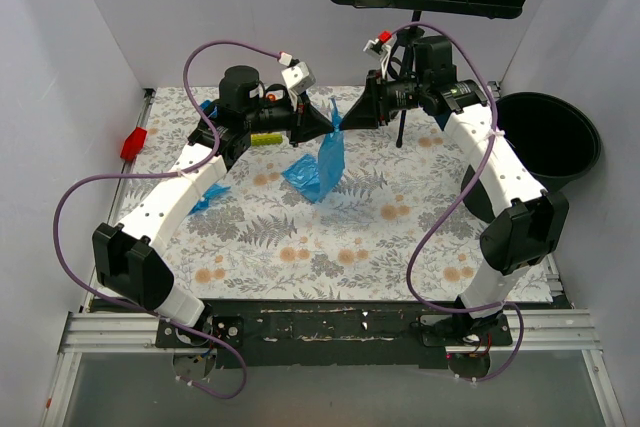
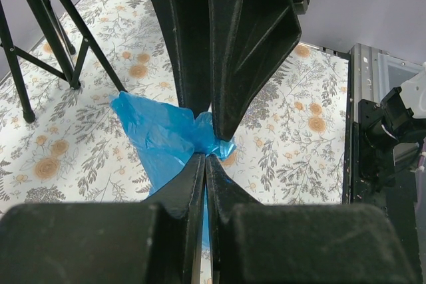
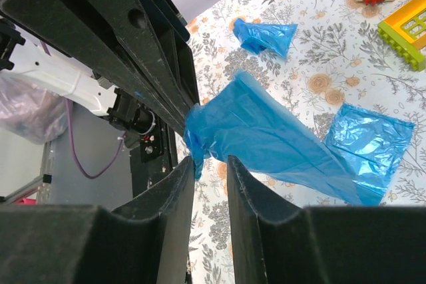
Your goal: Put the trash bags into the trash bin
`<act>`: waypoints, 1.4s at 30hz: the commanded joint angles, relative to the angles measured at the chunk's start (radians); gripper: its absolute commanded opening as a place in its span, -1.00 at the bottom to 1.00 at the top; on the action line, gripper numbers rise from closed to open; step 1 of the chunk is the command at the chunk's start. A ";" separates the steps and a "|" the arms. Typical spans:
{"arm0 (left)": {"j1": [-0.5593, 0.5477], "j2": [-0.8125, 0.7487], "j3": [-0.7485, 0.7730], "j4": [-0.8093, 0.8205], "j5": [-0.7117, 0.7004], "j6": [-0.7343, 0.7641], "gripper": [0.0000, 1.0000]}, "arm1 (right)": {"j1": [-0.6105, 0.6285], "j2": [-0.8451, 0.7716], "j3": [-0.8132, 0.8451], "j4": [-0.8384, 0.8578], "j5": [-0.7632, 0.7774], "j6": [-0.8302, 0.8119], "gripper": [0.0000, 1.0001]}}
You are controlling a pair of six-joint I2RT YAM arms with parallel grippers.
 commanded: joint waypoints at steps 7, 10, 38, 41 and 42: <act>0.004 -0.044 0.001 0.017 0.010 0.009 -1.00 | 0.001 -0.009 0.004 0.092 -0.075 0.065 -0.42; 0.004 -0.041 0.003 0.013 0.013 0.016 -1.00 | 0.001 -0.003 0.005 0.109 -0.092 0.076 -0.67; 0.013 -0.067 -0.017 -0.027 0.000 0.071 -1.00 | -0.055 -0.024 -0.021 0.190 -0.170 0.128 0.07; 0.013 -0.053 -0.002 -0.032 0.016 0.074 -1.00 | -0.036 -0.006 -0.008 0.201 -0.167 0.133 0.08; 0.013 -0.047 0.004 -0.032 0.017 0.072 -1.00 | -0.029 0.000 -0.007 0.207 -0.166 0.136 0.08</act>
